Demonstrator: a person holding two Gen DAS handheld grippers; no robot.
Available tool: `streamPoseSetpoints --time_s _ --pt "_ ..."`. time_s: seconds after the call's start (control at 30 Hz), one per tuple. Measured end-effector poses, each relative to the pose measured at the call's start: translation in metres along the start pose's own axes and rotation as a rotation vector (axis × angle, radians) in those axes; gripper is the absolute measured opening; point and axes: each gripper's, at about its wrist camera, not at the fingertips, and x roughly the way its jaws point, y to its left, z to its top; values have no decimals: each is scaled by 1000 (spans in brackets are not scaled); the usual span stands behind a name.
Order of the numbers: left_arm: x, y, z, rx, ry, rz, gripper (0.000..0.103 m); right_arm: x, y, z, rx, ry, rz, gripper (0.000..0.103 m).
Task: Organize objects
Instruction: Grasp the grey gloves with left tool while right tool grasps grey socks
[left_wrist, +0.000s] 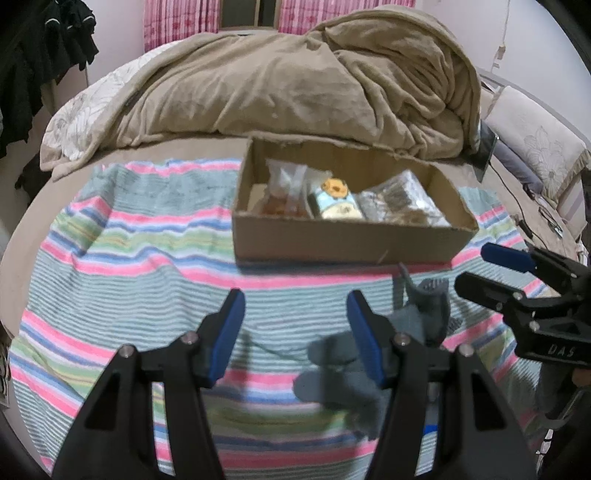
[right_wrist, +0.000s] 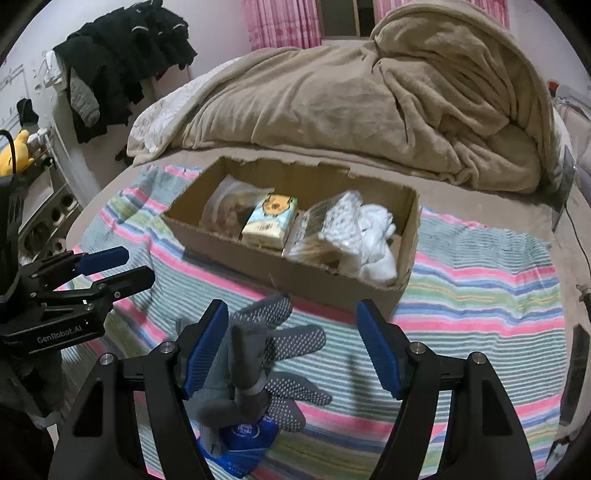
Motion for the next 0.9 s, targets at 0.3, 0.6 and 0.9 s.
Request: streamPoseSetpoints --time_s 0.3,0.6,0.9 --pt "13 -15 -19 12 52 -24 59 17 8 -10 -44 55 25 75" --pt "19 -34 -35 42 77 -17 59 39 8 -24 -50 101 32 55" --pt "15 -59 -39 76 70 -49 59 36 -9 -35 -6 81 96 23"
